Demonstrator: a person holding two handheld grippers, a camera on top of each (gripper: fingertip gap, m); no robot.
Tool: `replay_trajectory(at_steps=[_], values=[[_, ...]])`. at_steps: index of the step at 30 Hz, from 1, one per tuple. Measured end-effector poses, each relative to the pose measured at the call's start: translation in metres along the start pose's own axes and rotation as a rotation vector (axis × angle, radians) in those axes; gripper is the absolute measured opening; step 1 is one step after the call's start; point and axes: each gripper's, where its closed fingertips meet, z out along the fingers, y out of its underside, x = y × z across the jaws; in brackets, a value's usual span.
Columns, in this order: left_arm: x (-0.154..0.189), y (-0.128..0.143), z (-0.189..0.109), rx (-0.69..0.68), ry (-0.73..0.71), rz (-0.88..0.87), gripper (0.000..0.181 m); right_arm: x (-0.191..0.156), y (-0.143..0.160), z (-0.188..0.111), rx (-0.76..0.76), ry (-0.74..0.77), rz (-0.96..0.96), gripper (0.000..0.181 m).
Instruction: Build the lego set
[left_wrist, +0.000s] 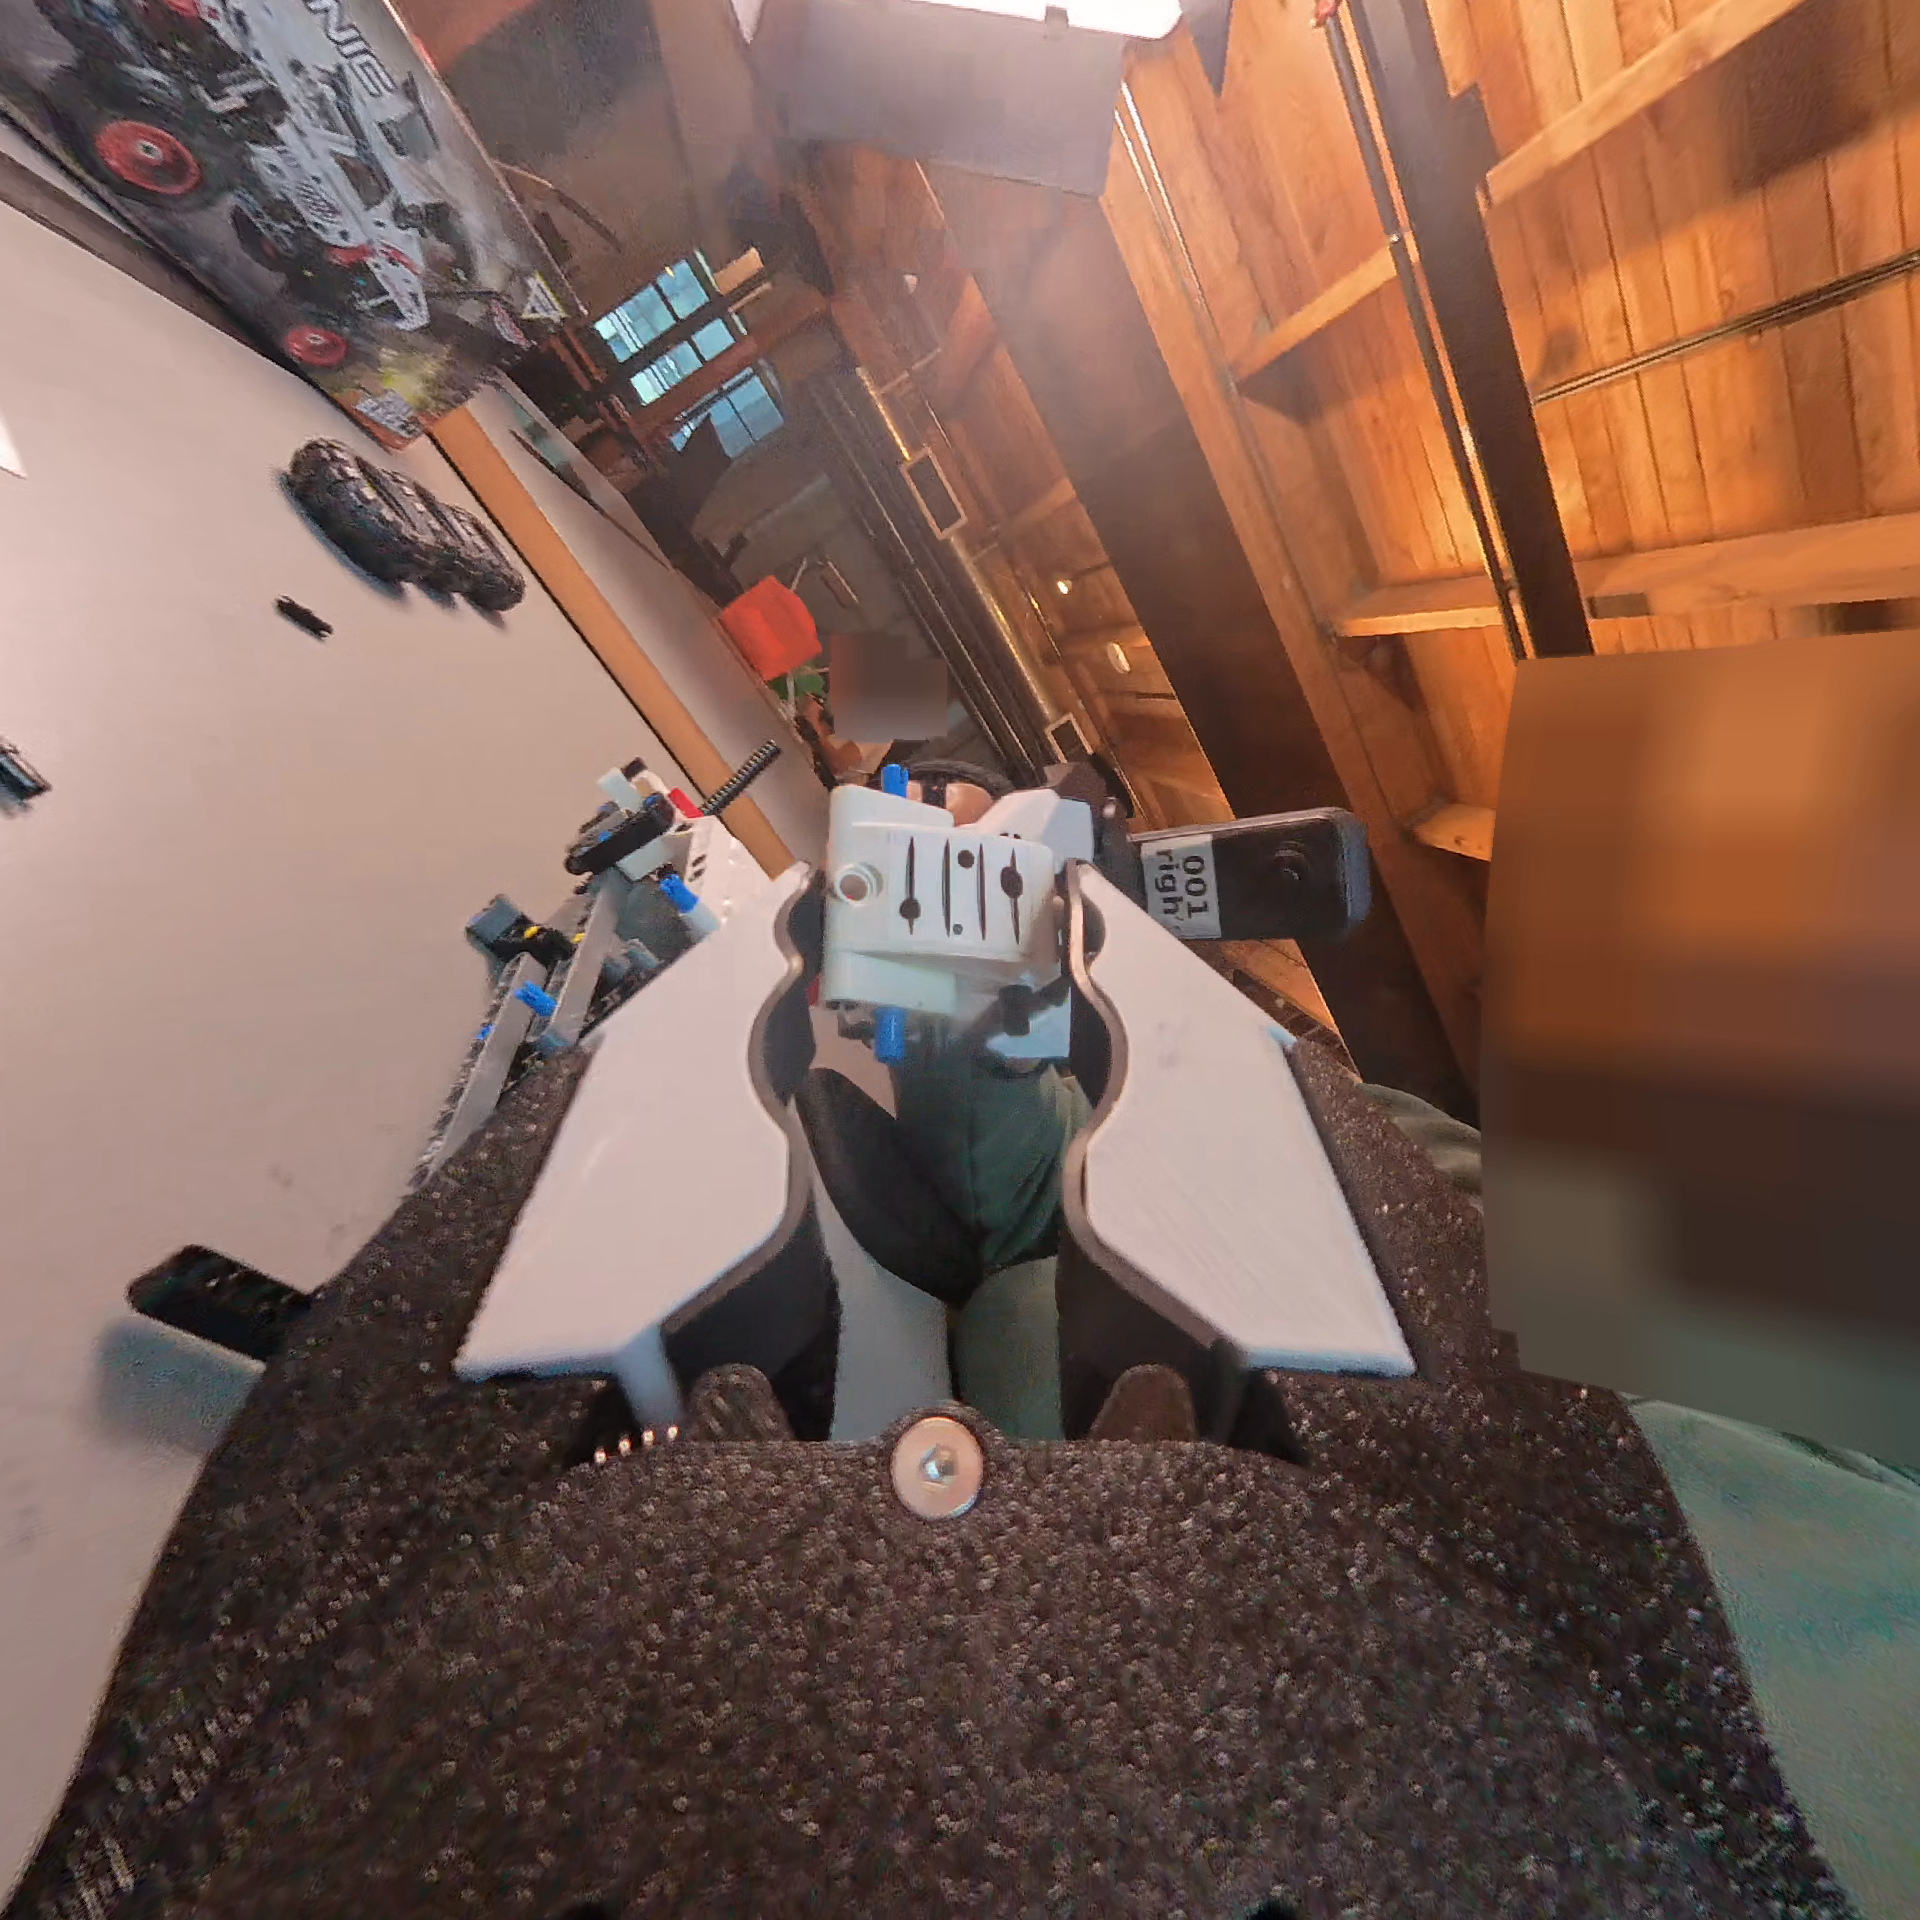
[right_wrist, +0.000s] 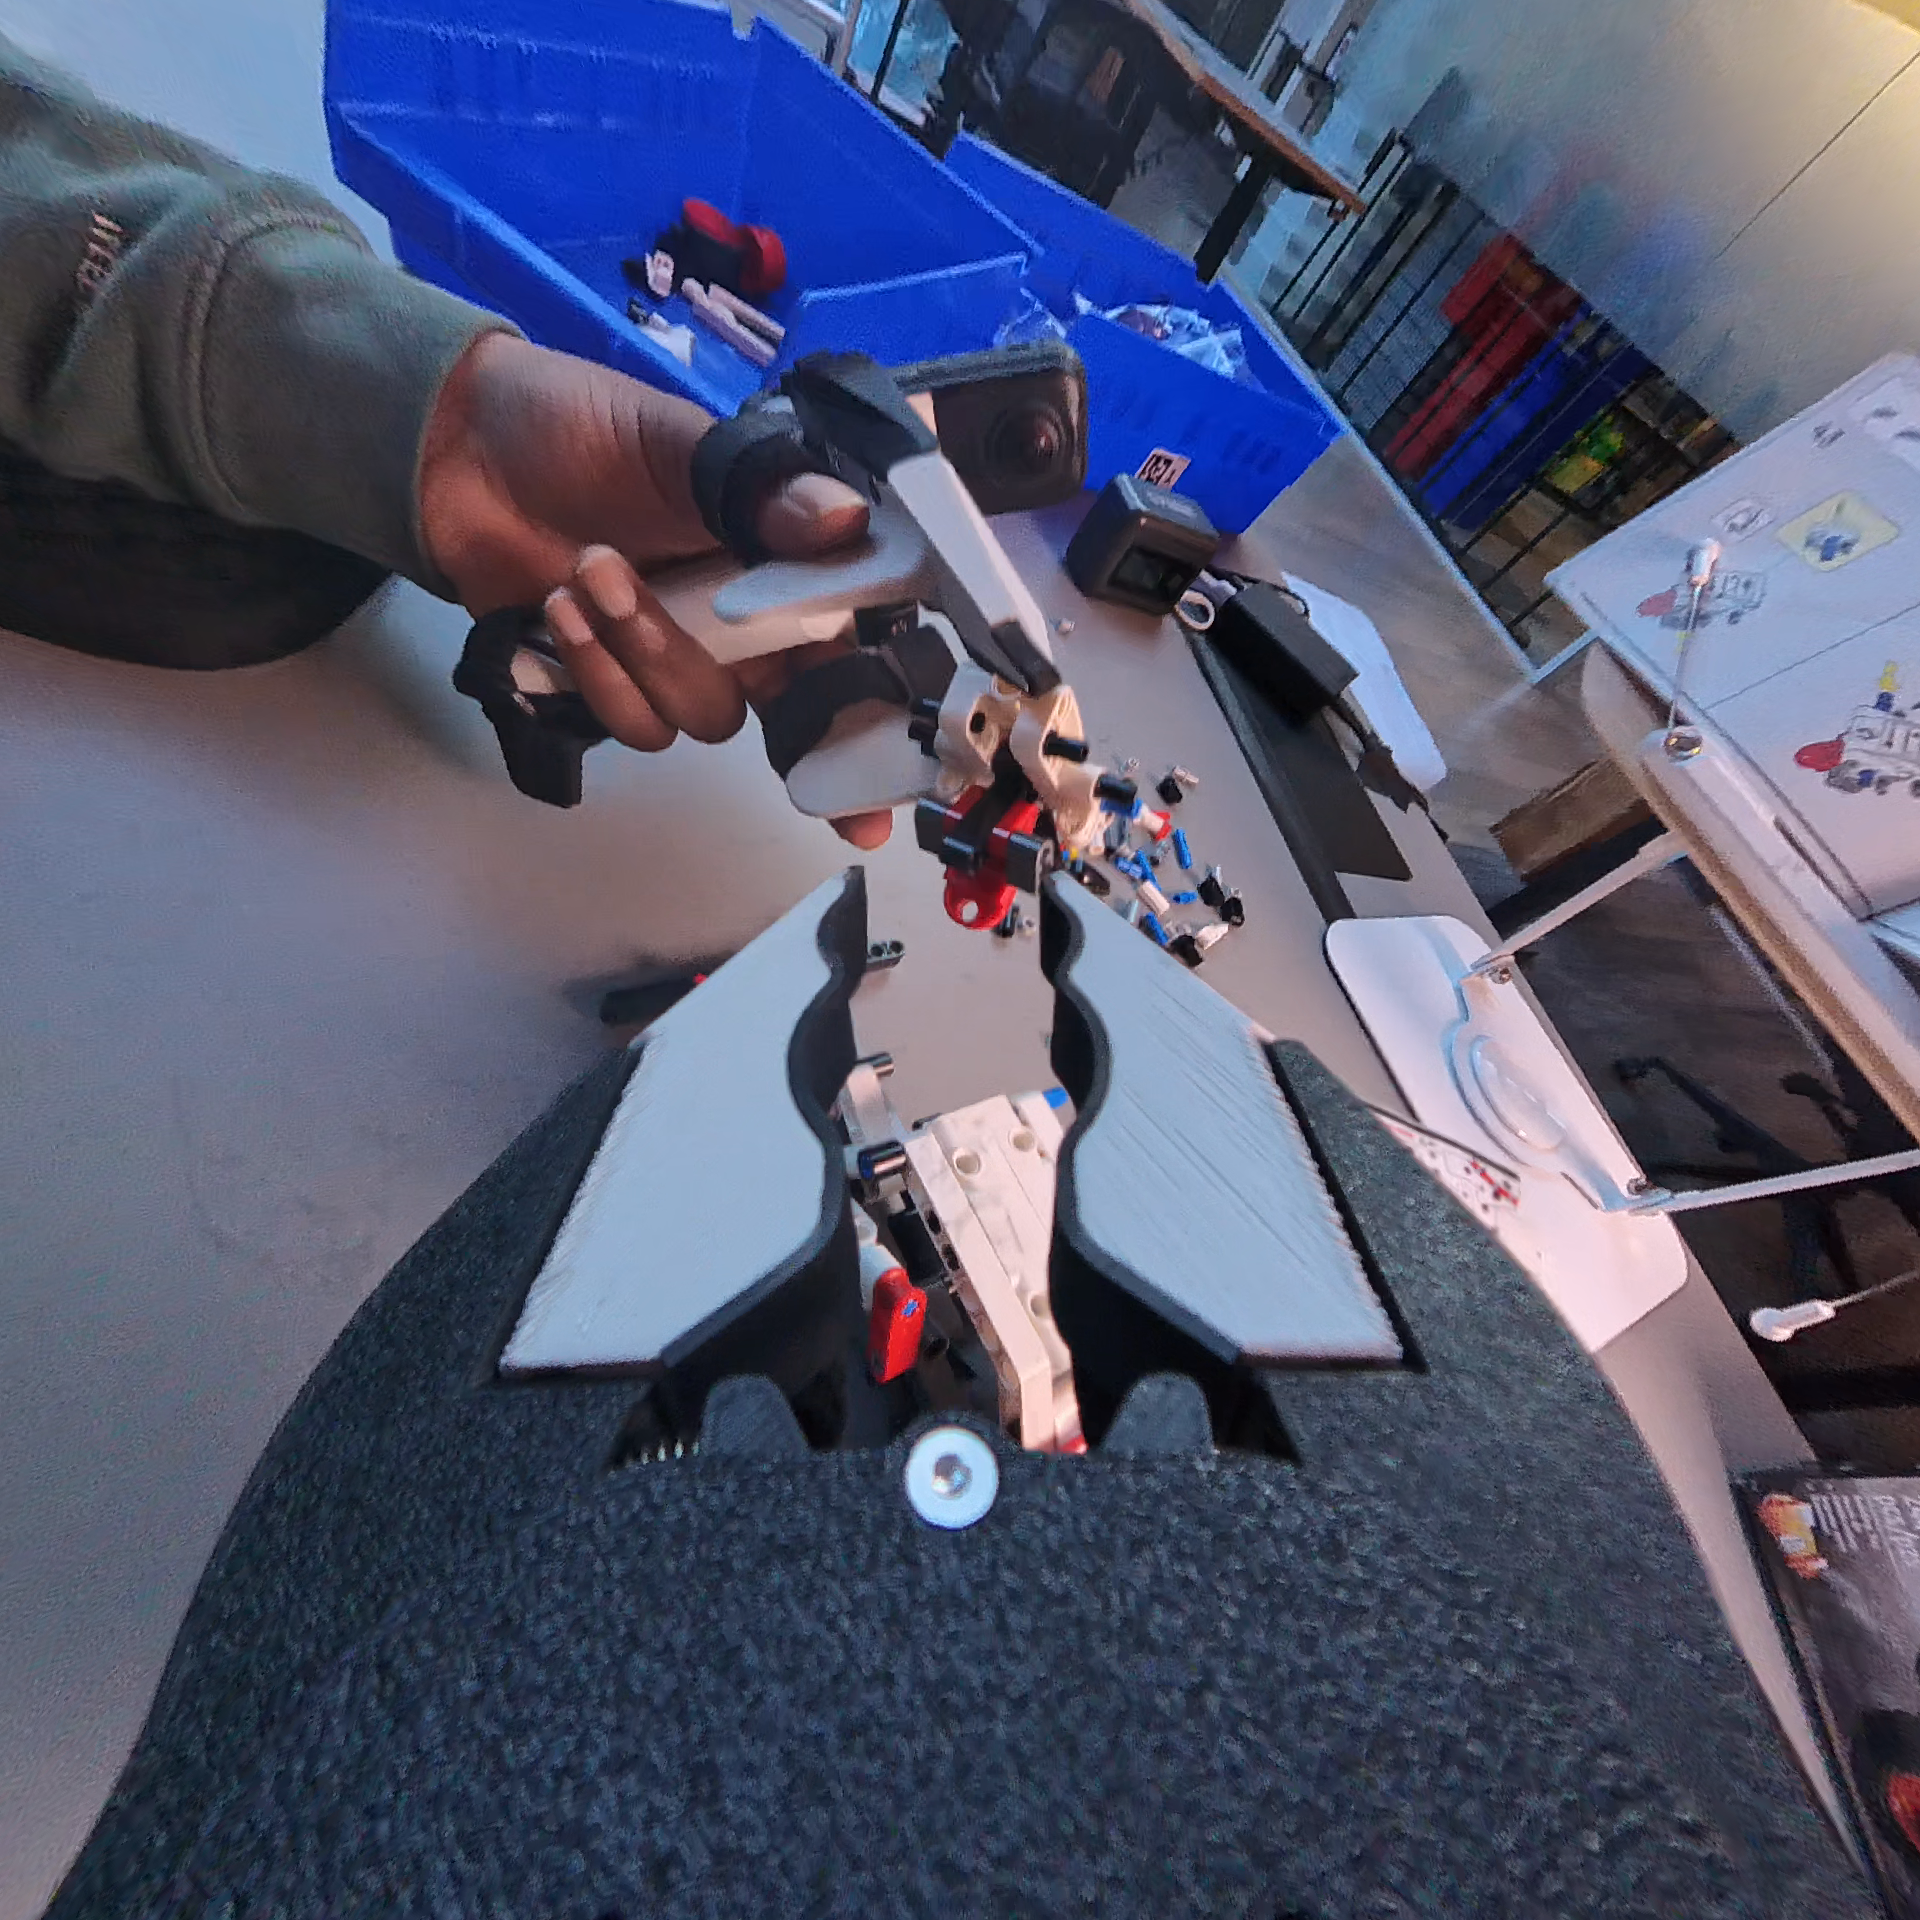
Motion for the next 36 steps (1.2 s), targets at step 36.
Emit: replay_trajectory(at_steps=[36], values=[[0.02, -0.036, -0.036, -0.034, -0.299, 0.598, 0.04, -0.047, 0.006, 0.018, -0.063, -0.154, -0.049, 0.025]])
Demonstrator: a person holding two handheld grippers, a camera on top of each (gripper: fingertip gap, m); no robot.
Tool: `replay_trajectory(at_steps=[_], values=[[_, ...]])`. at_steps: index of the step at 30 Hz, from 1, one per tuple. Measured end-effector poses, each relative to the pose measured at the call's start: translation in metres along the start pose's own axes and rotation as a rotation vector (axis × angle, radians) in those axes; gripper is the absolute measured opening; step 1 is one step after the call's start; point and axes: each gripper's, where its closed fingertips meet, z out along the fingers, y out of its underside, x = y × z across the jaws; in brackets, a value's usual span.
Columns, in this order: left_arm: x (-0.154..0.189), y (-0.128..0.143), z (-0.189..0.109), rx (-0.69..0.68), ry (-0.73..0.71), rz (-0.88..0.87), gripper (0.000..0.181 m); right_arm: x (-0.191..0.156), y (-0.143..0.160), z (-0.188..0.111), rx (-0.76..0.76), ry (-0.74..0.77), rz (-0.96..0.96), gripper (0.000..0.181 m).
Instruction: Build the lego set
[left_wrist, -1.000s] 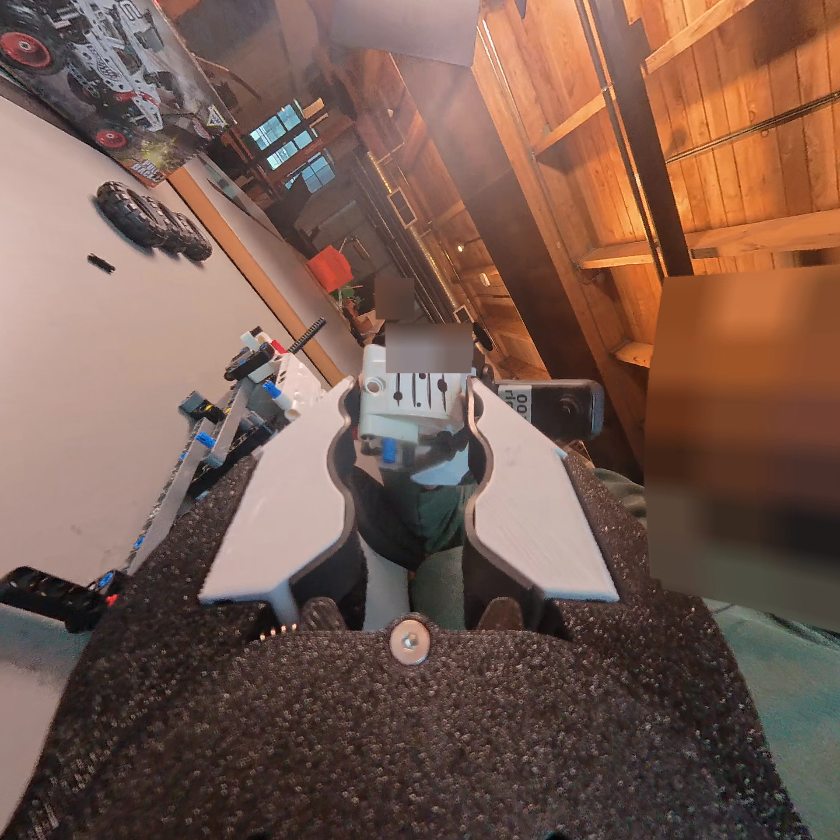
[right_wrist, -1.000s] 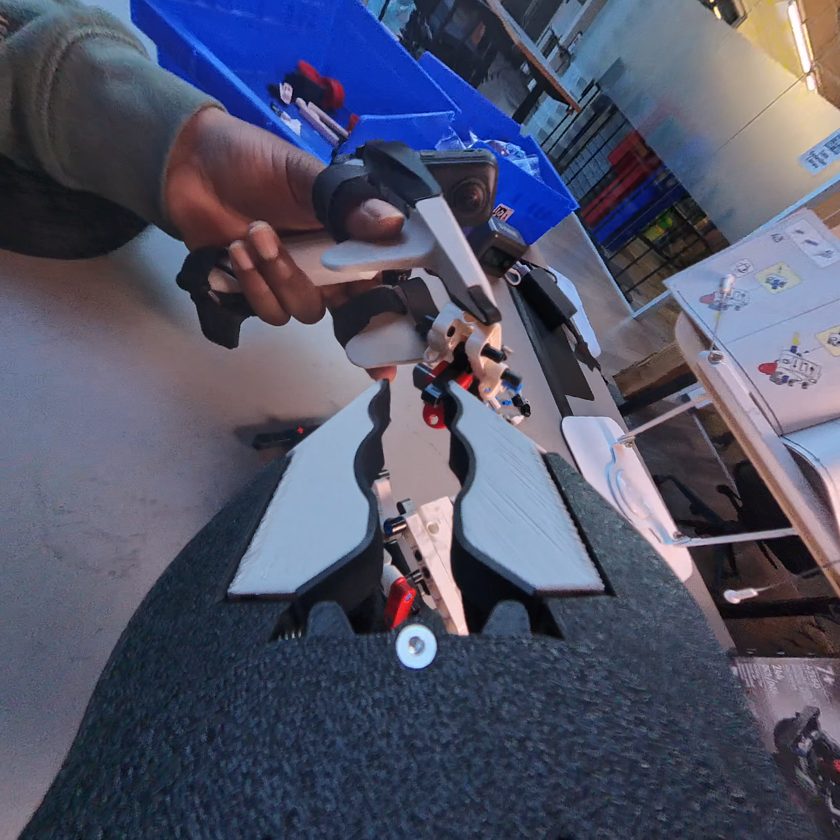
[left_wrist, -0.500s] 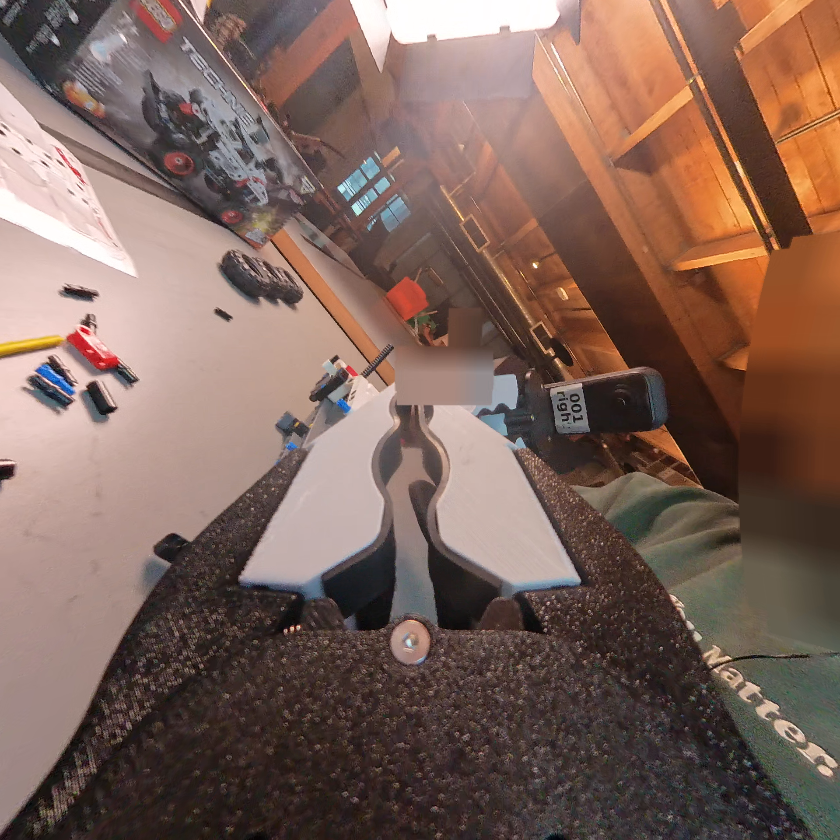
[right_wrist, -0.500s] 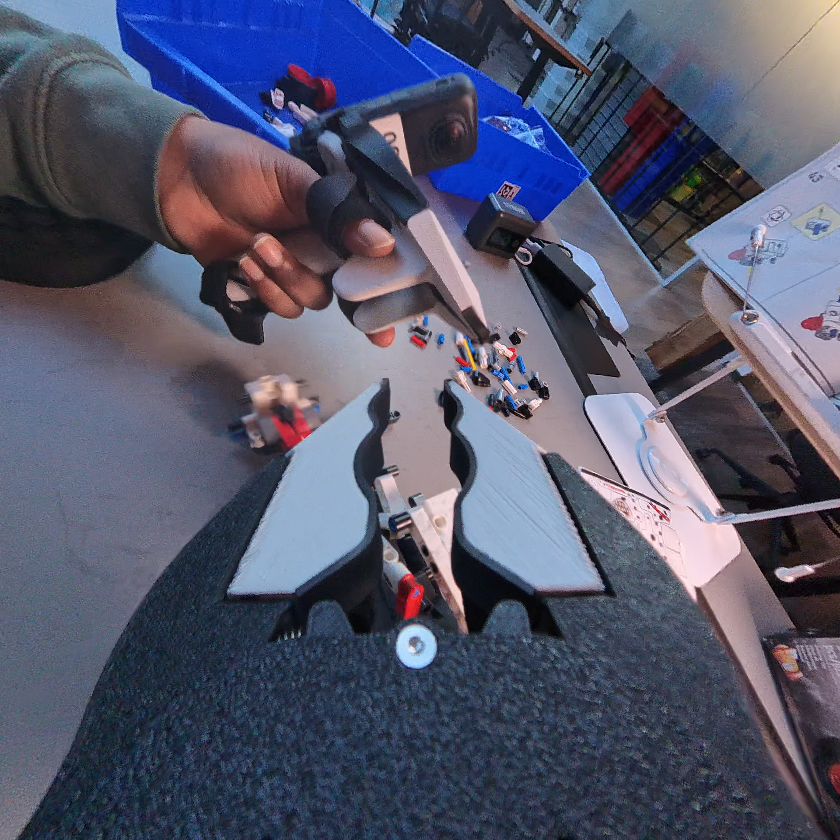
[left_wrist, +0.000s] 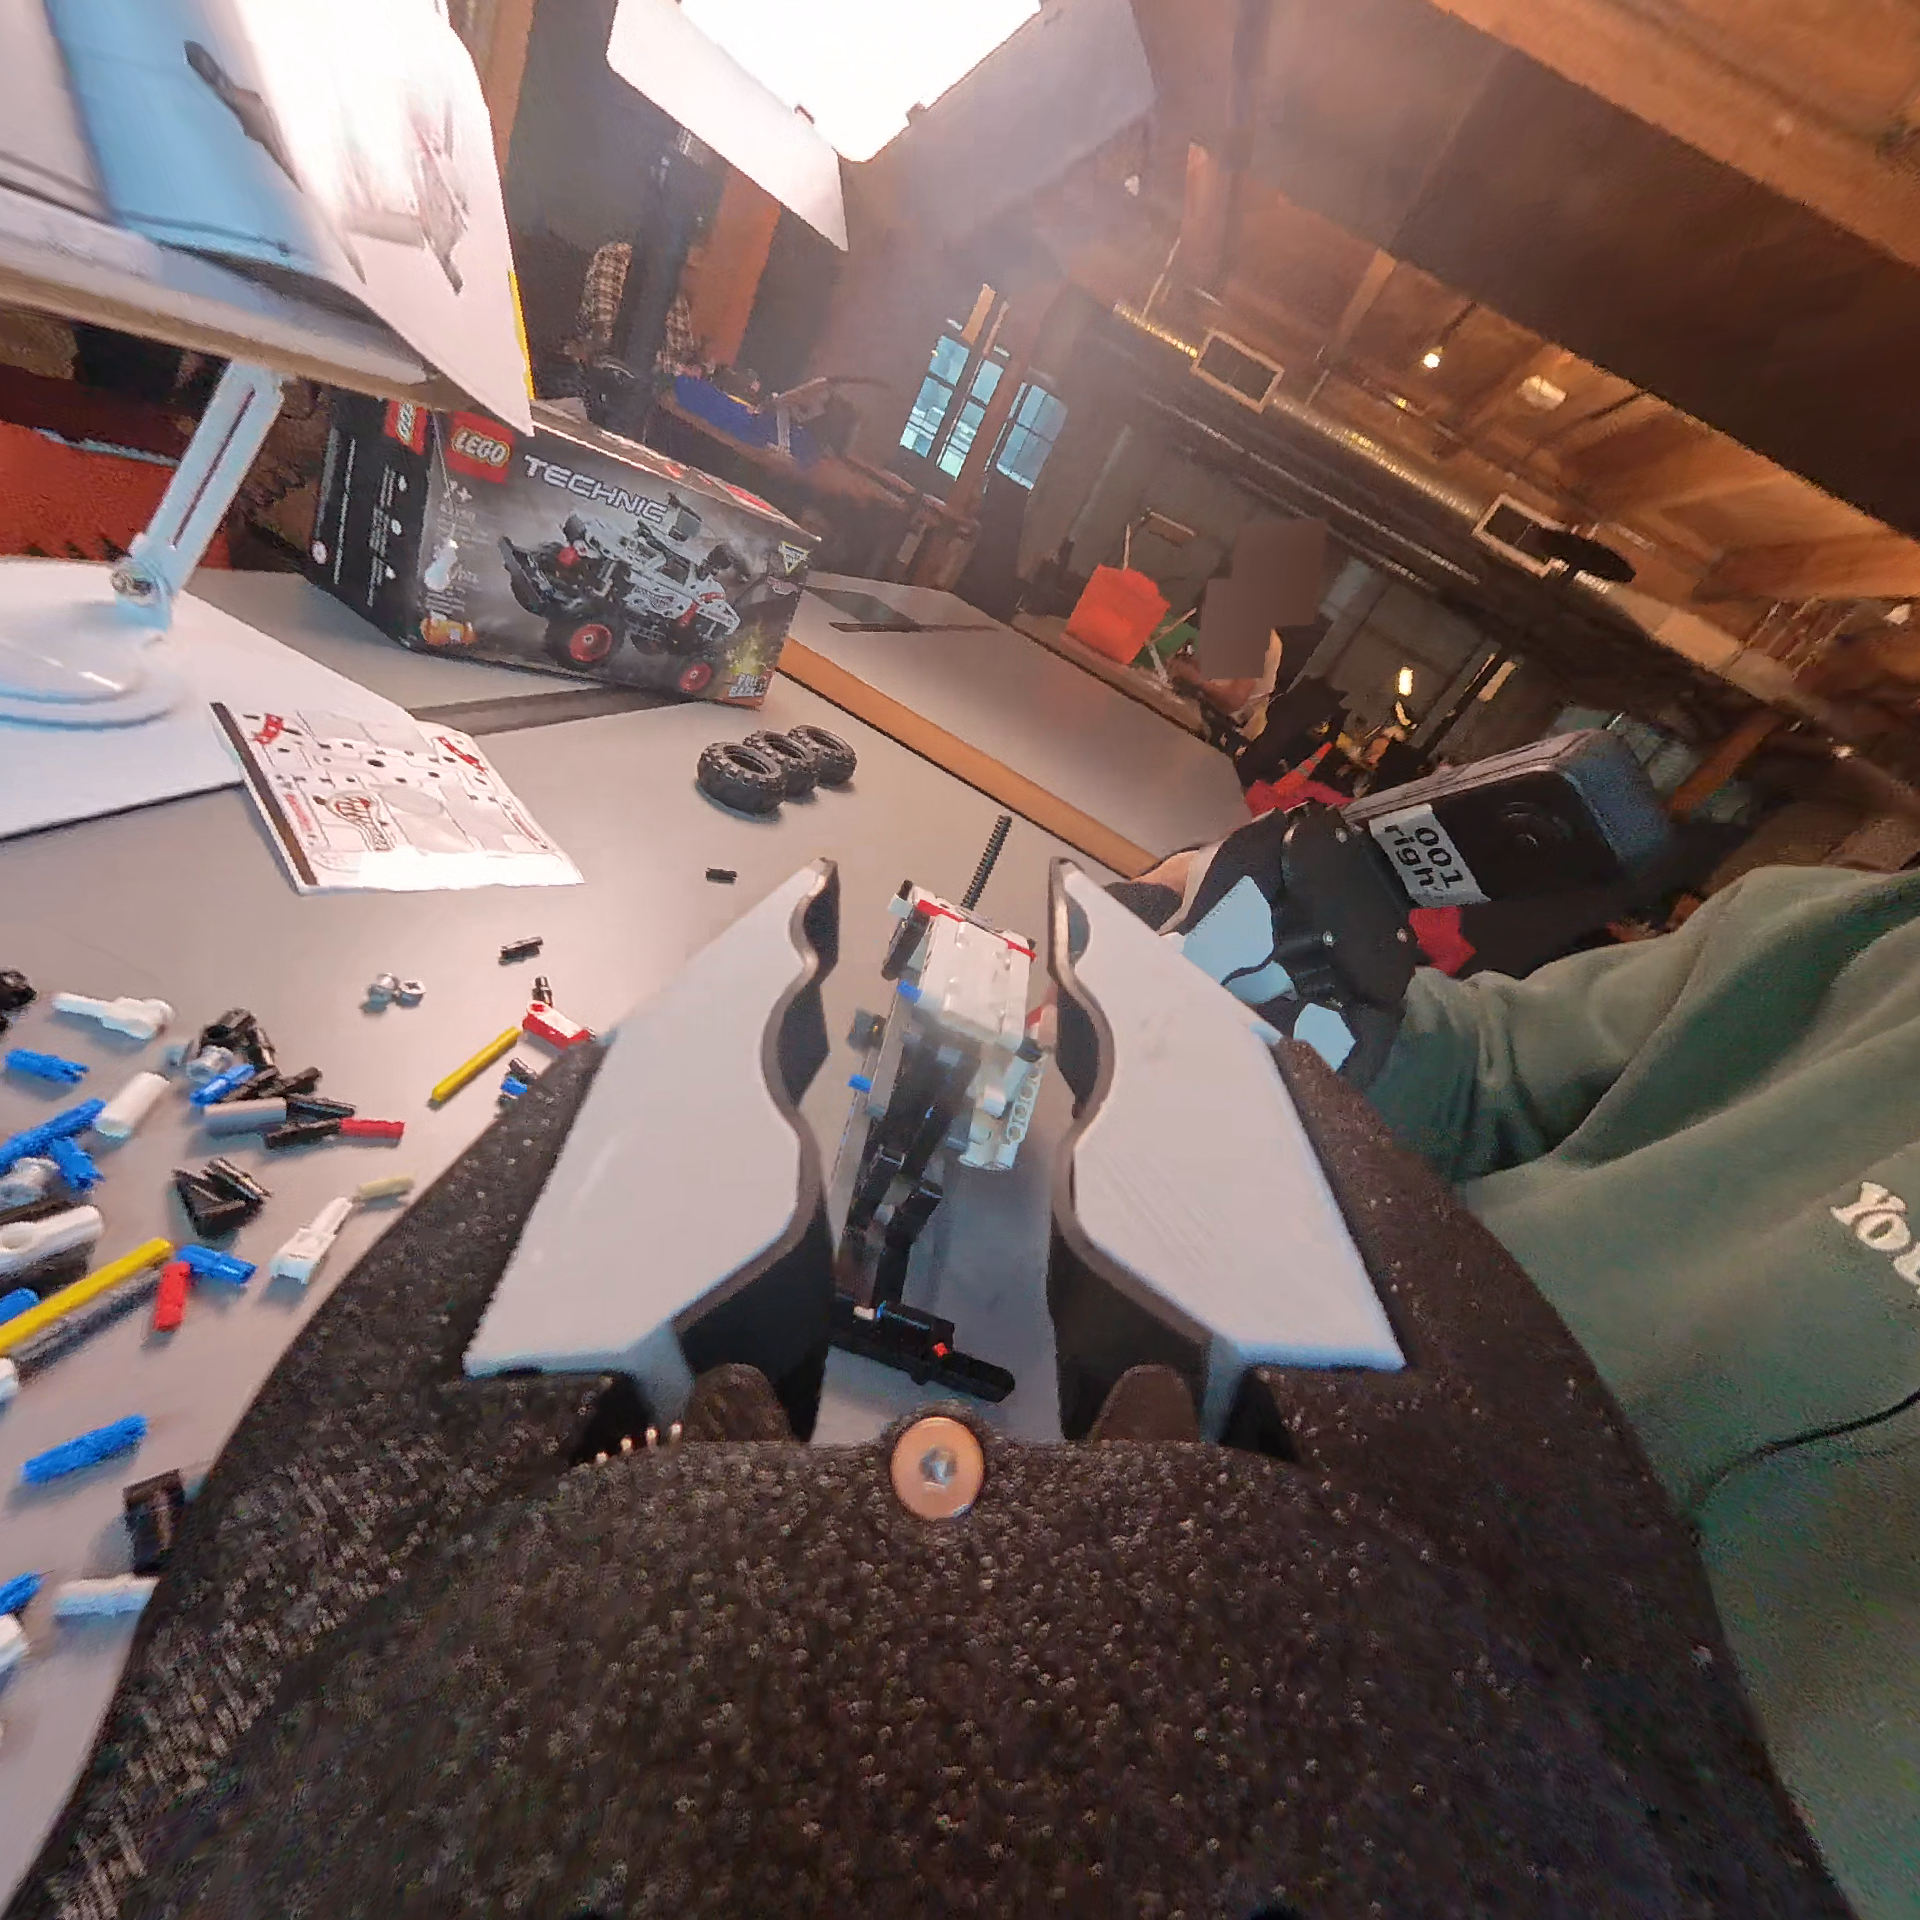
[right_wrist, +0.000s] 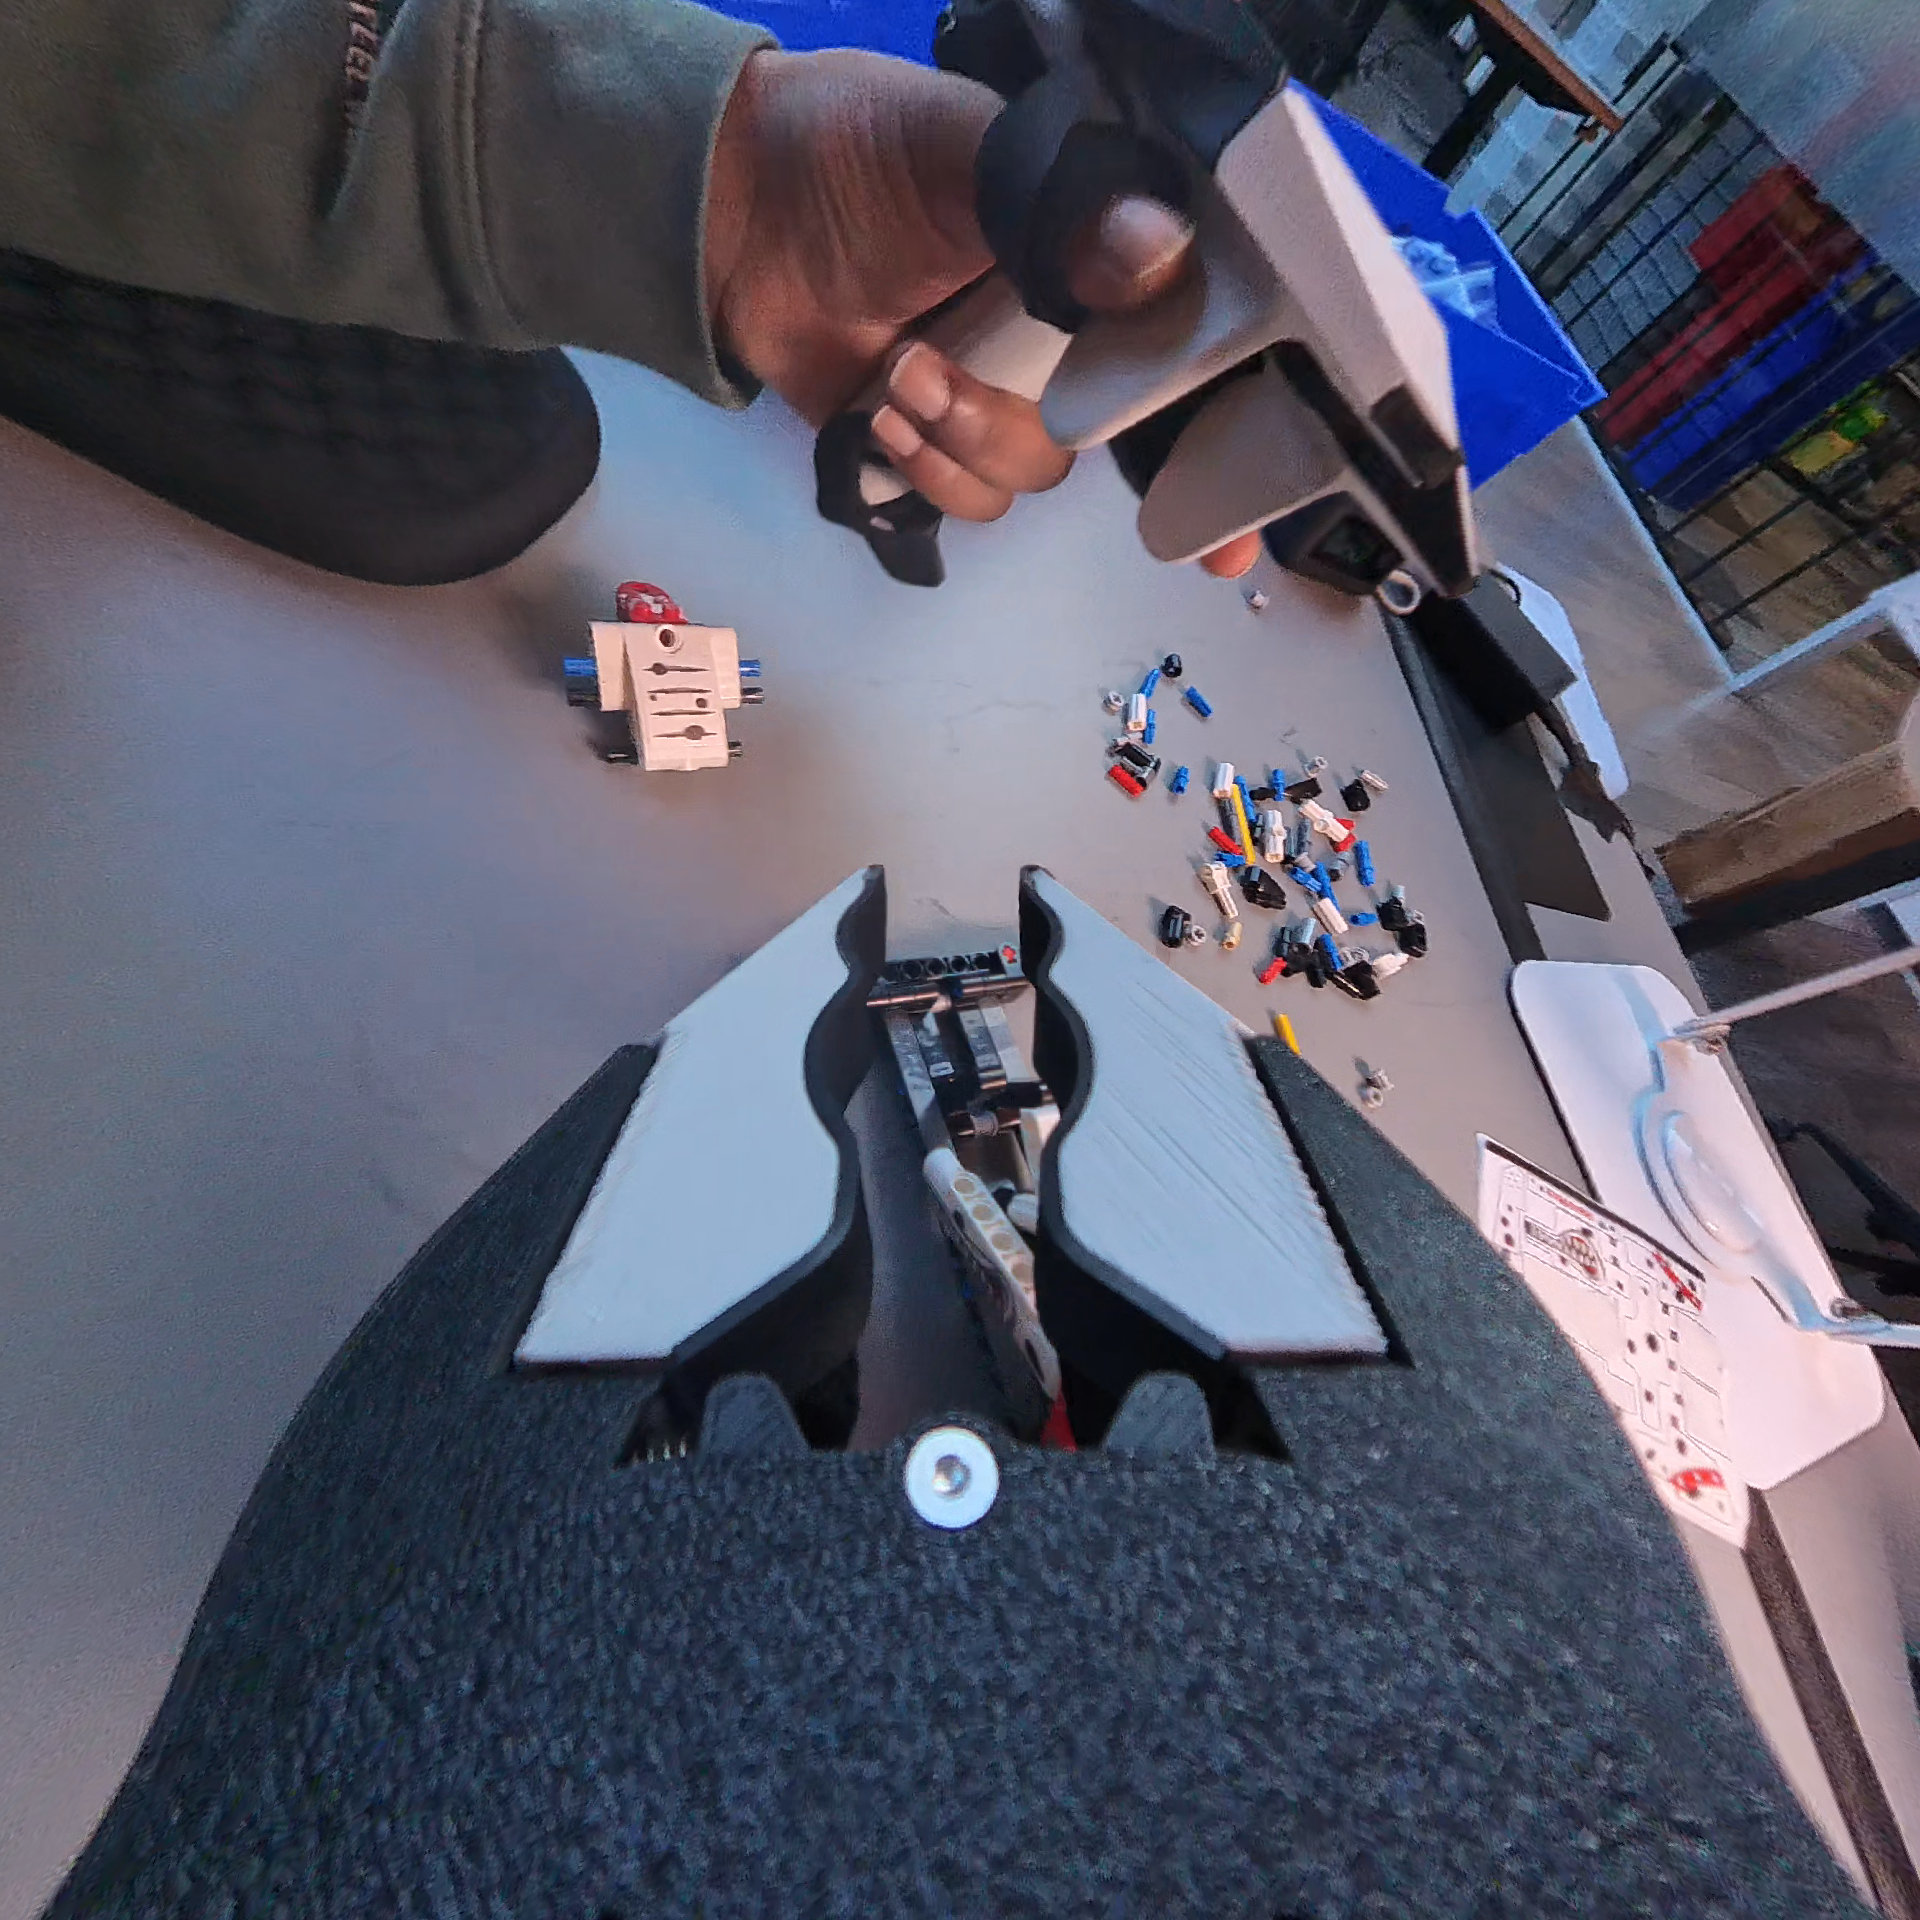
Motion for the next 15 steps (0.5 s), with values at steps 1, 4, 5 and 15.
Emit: replay_trajectory(at_steps=[1, 4, 5, 15], values=[[0.003, -0.003, -0.002, -0.014, -0.009, 0.042, 0.047, -0.003, 0.0, 0.002, -0.002, -0.012, -0.002, 0.026], [0.016, -0.013, -0.016, -0.078, -0.044, 0.16, 0.067, -0.01, -0.001, 0.005, 0.009, -0.047, 0.014, 0.028], [0.02, -0.014, -0.023, -0.111, -0.062, 0.205, 0.067, -0.012, -0.002, 0.005, 0.013, -0.057, 0.021, 0.029], [0.032, 0.143, -0.111, -0.813, -0.196, 0.31, 0.069, -0.024, 0.006, 0.007, -0.04, -0.116, -0.033, 0.027]])
